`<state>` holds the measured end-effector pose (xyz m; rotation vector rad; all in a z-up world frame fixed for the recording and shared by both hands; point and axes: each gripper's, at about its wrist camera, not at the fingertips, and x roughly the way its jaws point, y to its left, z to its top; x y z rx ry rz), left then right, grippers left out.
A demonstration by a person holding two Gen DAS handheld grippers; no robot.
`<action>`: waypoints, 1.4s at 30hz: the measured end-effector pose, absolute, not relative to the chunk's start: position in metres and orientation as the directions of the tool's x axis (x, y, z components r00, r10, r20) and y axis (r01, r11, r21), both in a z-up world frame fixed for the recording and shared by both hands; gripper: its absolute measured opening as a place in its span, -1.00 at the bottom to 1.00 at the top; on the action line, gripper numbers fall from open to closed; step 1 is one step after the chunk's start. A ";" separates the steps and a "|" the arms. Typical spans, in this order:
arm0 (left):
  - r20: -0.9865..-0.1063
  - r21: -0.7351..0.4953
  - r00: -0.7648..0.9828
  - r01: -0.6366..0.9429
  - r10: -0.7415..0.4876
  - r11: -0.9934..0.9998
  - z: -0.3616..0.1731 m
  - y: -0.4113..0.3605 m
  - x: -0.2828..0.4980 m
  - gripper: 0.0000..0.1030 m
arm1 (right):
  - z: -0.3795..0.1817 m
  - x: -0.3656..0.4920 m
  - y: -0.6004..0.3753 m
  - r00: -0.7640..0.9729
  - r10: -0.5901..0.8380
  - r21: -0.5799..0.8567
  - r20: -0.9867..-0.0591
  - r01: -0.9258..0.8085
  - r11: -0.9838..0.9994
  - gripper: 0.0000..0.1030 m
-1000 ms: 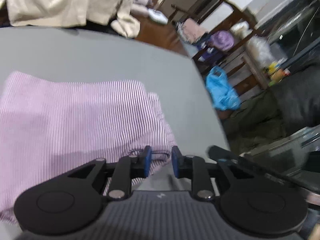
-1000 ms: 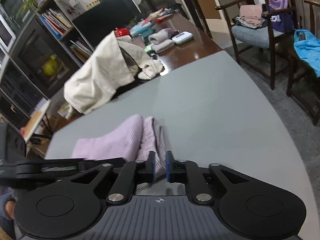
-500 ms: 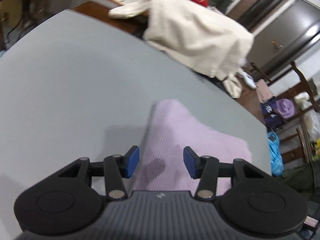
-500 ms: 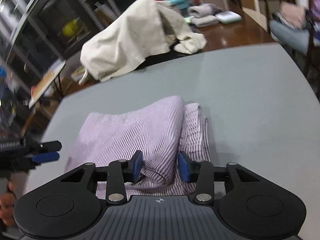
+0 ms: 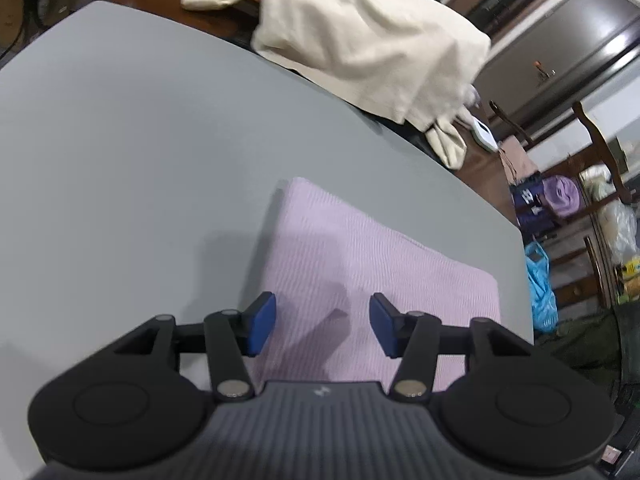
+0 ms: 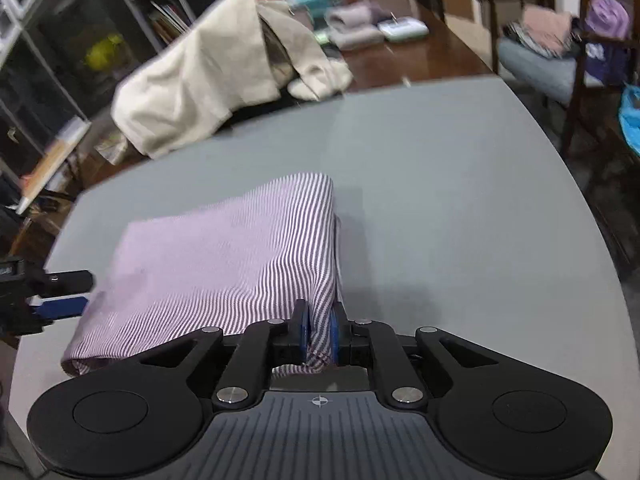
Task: Fold clothes
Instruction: 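Open the right gripper and release the folded sweater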
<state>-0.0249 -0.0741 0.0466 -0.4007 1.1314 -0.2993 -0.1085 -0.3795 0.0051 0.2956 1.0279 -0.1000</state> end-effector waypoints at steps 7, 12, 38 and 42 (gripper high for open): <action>-0.862 -0.341 0.362 0.103 -0.354 0.934 0.025 -0.102 -0.027 0.22 | 0.048 -0.116 -0.362 0.654 -0.038 0.081 -0.756 0.150 0.985 -0.73; -0.857 -0.303 0.384 0.167 -0.345 0.938 0.027 -0.107 -0.041 0.29 | 0.014 -0.104 -0.316 0.535 -0.027 -0.100 -0.844 -0.108 0.989 -0.74; -0.869 -0.235 0.367 0.284 -0.332 0.930 0.041 -0.129 -0.073 0.60 | 0.012 -0.082 -0.325 0.521 -0.066 -0.136 -0.851 -0.097 0.986 -0.60; -0.888 -0.153 0.371 0.316 -0.271 0.936 0.035 -0.139 -0.083 0.60 | -0.007 -0.097 -0.313 0.441 -0.007 -0.082 -0.897 -0.152 0.985 -0.59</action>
